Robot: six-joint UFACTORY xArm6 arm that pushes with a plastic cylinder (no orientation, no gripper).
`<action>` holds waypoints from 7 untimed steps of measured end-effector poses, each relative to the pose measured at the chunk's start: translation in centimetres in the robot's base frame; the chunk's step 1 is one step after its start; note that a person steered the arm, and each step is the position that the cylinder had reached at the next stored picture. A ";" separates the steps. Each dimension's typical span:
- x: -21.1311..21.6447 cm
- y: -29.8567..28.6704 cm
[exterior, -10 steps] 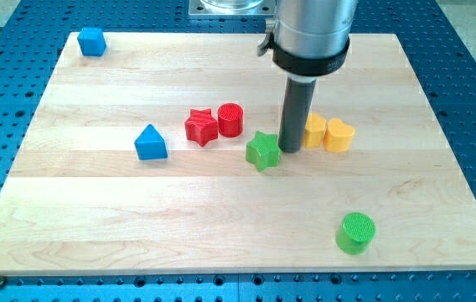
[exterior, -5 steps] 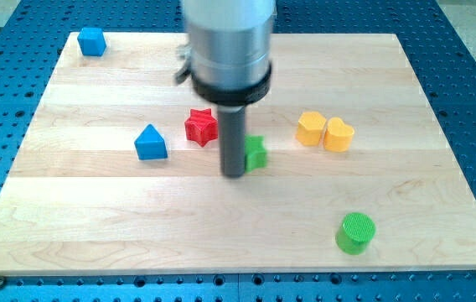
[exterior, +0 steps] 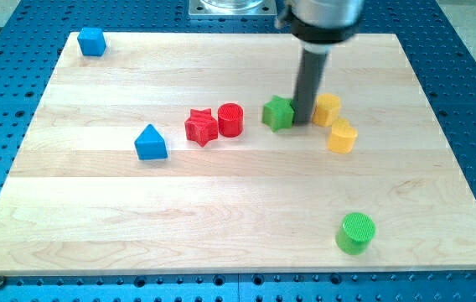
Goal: Place the green star to the right of the red circle
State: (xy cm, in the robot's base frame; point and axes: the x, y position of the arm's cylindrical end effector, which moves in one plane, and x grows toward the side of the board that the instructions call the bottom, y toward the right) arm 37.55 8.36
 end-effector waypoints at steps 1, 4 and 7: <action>-0.4 -0.8; -0.2 -3.7; 9.3 -5.4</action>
